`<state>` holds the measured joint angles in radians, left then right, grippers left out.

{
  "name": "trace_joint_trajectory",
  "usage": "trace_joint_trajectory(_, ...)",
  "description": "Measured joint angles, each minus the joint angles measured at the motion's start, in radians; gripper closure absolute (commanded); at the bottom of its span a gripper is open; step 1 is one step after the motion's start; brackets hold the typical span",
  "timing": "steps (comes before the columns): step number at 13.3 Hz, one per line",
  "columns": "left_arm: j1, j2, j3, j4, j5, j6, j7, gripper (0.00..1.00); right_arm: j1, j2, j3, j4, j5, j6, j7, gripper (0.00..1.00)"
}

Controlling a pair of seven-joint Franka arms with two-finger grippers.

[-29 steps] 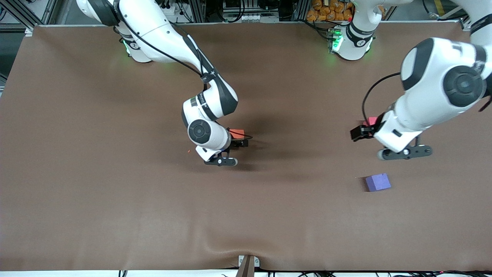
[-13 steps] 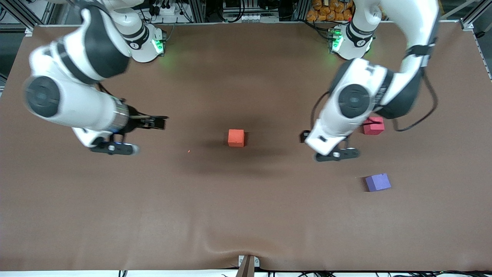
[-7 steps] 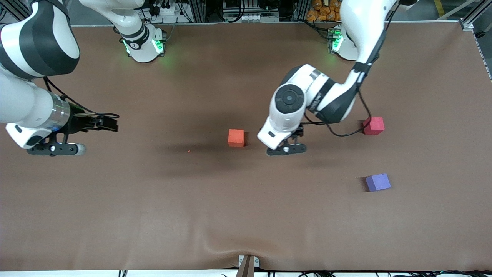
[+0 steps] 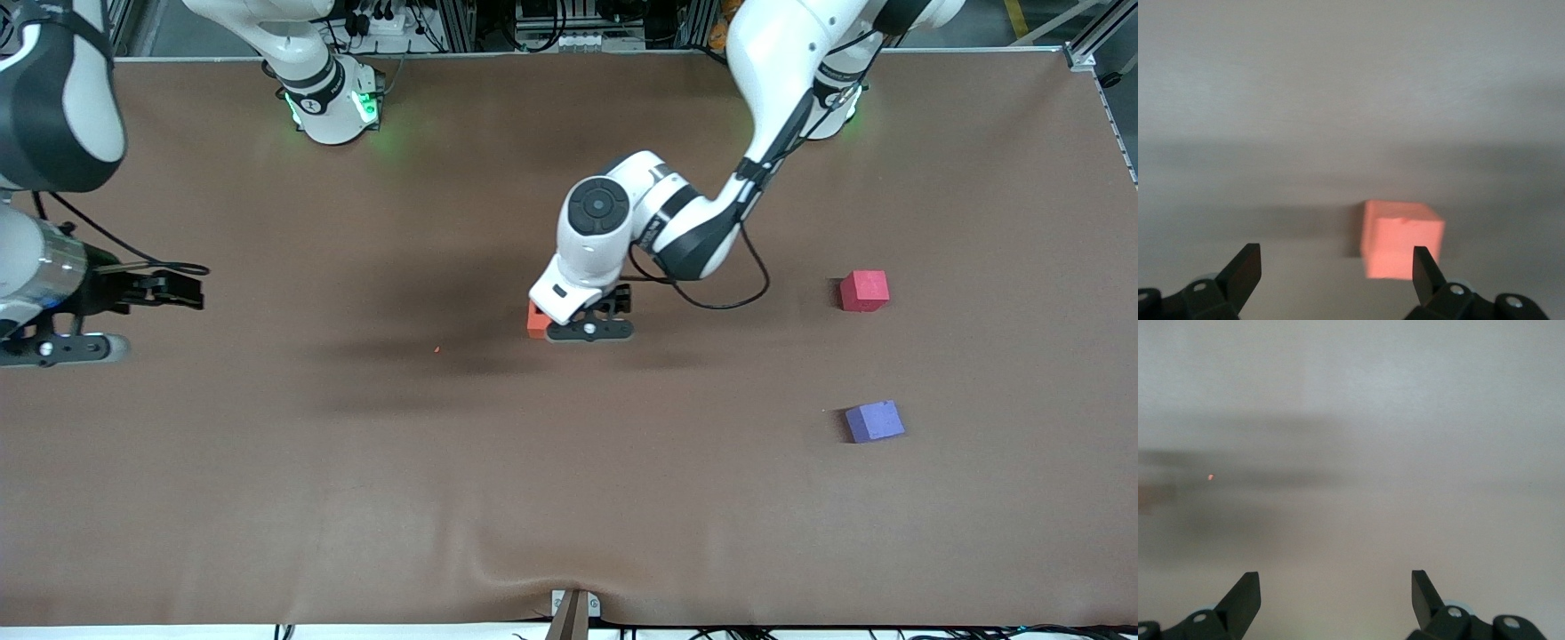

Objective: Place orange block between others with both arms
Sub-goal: 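Grasp the orange block with the left gripper while the right gripper withdraws, then carry the orange block with the left gripper toward the pink and blue blocks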

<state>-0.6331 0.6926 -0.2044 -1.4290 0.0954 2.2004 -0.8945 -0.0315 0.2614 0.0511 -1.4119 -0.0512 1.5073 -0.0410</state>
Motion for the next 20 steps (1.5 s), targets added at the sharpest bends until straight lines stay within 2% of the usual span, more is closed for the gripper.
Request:
trace_joint_trajectory(4,-0.051,0.069,0.012,0.023,0.0,0.095,-0.013,0.0,-0.028,-0.001,-0.01,0.0,0.0,0.0,-0.01,0.0)
trace_joint_trajectory(6,-0.107,0.099,0.059,0.027,0.0,0.129,-0.013,0.0,-0.035,-0.001,-0.013,0.0,0.0,0.0,-0.021,0.0)
trace_joint_trajectory(9,-0.222,0.136,0.172,0.031,0.0,0.144,-0.018,0.0,-0.034,-0.002,-0.027,0.0,0.0,0.0,-0.033,0.0)
trace_joint_trajectory(12,-0.254,0.153,0.199,0.034,0.0,0.145,-0.051,0.0,-0.035,-0.002,-0.045,0.0,0.0,0.0,-0.039,0.0)
trace_joint_trajectory(13,-0.254,0.158,0.201,0.034,0.0,0.147,-0.069,0.17,-0.035,-0.002,-0.047,0.0,0.0,-0.002,-0.04,0.0)
trace_joint_trajectory(15,-0.254,0.168,0.203,0.035,0.0,0.157,-0.095,0.99,-0.029,-0.002,-0.052,0.0,0.0,-0.012,-0.04,0.0)
trace_joint_trajectory(18,-0.255,0.172,0.203,0.04,0.0,0.159,-0.169,1.0,0.0,-0.002,-0.095,-0.002,0.0,-0.018,-0.041,0.0)
trace_joint_trajectory(20,-0.254,0.164,0.218,0.053,0.0,0.134,-0.193,1.0,0.007,-0.002,-0.103,-0.011,0.0,-0.019,-0.041,0.0)
